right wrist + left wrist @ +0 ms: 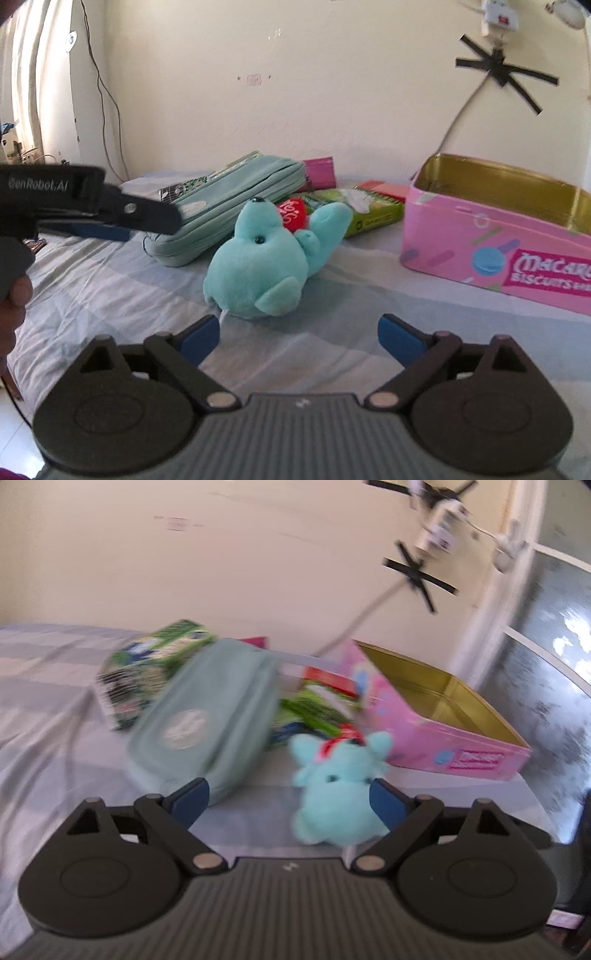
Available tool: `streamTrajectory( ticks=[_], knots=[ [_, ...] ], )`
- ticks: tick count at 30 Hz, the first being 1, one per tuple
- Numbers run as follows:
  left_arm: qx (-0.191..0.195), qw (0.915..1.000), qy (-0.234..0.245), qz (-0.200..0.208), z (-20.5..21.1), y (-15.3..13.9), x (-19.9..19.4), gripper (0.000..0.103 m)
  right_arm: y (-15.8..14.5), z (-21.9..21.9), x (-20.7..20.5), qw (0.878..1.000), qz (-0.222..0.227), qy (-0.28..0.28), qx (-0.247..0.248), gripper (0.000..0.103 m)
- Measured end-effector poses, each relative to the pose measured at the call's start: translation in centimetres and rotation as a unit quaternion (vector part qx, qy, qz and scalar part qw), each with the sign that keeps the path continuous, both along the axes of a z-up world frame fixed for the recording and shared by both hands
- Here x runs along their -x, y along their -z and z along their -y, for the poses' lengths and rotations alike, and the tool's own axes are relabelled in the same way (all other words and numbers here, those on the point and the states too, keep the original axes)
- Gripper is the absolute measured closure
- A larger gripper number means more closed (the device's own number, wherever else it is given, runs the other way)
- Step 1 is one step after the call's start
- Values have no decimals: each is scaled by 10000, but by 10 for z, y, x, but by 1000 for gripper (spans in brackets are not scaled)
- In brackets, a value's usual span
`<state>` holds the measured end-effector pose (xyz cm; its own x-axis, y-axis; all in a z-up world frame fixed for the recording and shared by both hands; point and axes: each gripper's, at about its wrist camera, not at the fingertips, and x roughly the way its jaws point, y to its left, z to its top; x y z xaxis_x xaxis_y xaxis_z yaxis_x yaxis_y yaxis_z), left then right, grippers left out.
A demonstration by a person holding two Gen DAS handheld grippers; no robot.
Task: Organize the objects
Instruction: 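Grasp the light-blue plush toy with the left gripper and drop it into the pink tin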
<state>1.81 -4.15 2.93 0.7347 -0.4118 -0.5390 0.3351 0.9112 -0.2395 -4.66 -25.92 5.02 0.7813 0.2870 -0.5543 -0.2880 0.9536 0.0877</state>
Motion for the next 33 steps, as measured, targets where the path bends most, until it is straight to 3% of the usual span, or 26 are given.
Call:
streamTrajectory(
  ticks=[3,6,11,12,13,15,19,22,25,29,33],
  knots=[
    [285,9993,242,-101,13,-3,-2,9,-2,1,-8,9999,-48,-111,-102,10],
    [215,9981,538,-203,29,1,-10,11,-3,0,-15,9995,-106,-225,-193,14],
    [60,9962,729,-474,43,10,-25,29,0,-6,-35,9975,-306,-505,-392,23],
    [24,9962,679,-550,42,12,-29,31,1,-6,-39,9965,-335,-588,-483,30],
    [66,9966,657,-497,42,12,-29,34,1,-6,-41,9950,-366,-714,-601,40],
    [73,9969,633,-466,41,10,-28,38,2,-5,-44,9924,-392,-859,-793,50],
    [-84,9979,648,-10,51,-10,-21,38,-8,-1,-29,9939,239,-833,-683,54],
    [-228,9935,910,641,74,-39,-22,38,-26,11,-17,9925,1042,-510,-386,53],
    [-354,9853,1241,1120,114,-59,-33,38,-40,37,-20,9886,1479,22,-279,53],
    [-578,9763,1570,1372,177,-61,-66,38,-41,84,-48,9872,1374,698,-406,52],
    [-747,9775,1559,1205,222,-53,-97,37,-30,115,-80,9870,1025,1053,-649,51]
  ],
)
